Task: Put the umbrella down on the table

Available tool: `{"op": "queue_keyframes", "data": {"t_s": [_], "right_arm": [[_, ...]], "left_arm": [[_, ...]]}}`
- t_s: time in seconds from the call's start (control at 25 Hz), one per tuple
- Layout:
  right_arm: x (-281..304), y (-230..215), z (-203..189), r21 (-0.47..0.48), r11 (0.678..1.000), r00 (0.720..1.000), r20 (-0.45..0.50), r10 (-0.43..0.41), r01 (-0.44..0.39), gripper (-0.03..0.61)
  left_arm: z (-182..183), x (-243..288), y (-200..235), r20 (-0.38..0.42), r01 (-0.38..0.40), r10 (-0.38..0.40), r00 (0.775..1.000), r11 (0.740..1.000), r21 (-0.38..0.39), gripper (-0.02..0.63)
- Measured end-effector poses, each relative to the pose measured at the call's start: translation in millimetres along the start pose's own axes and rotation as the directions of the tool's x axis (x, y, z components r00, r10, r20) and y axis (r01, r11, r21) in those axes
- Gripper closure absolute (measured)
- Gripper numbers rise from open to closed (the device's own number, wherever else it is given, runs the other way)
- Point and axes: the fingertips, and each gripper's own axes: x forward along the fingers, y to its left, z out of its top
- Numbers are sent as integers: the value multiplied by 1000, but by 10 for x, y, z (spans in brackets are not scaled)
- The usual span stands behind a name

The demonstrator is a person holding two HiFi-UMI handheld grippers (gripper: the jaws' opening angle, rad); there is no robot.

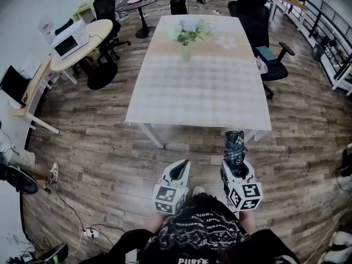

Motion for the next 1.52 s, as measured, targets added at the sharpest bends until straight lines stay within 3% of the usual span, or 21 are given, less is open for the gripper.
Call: {"op": "queue_keyframes", "data": {"t_s": [0.28,0.64,0.88,1.04,1.32,1.52], "right_arm": [[184,-303,135,34,999,1000,-19,14,-14,359],[358,-564,125,51,999,999,-35,-8,10,359],[748,-549,323,67,997,999,-29,-32,34,359],[1059,-538,492,24,999,999,-29,-34,35,359],[1708,-572,609,72,995,997,-49,-65,69,359],[2246,-544,775,29,996,994,-66,-81,83,359]], "left_arm": [[137,402,-52,-35,-9,10,999,1000,12,594],[135,762,-85,-51,33,-32,998,999,34,594],[289,1094,233,-51,54,-53,997,998,25,594],[453,1334,490,-36,66,-65,997,998,18,594],[686,1834,1121,-28,78,-78,997,997,22,594],[896,2197,1580,-16,99,-98,995,995,27,594]]}}
